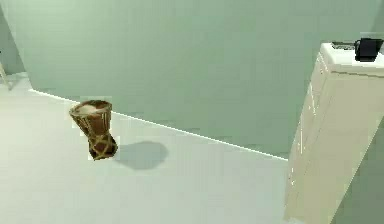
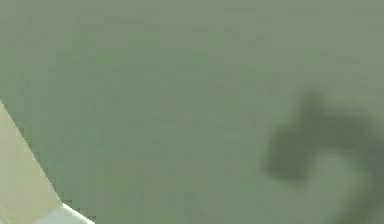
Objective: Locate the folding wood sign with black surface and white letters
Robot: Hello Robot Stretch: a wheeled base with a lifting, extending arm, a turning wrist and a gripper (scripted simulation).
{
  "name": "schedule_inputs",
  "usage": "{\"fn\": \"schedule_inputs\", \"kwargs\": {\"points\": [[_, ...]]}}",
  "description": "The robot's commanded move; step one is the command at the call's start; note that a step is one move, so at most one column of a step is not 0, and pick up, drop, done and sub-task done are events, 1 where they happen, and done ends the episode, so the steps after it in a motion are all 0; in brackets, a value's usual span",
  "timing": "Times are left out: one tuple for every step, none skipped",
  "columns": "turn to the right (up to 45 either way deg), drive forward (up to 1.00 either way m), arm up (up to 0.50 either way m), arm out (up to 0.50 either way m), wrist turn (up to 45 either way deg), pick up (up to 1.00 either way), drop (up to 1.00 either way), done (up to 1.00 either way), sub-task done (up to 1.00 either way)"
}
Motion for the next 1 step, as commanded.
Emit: {"fn": "schedule_inputs", "kwargs": {"points": [[0.0, 0.5, 0.0, 0.0, 0.0, 0.0, 0.0, 0.0, 0.0]]}}
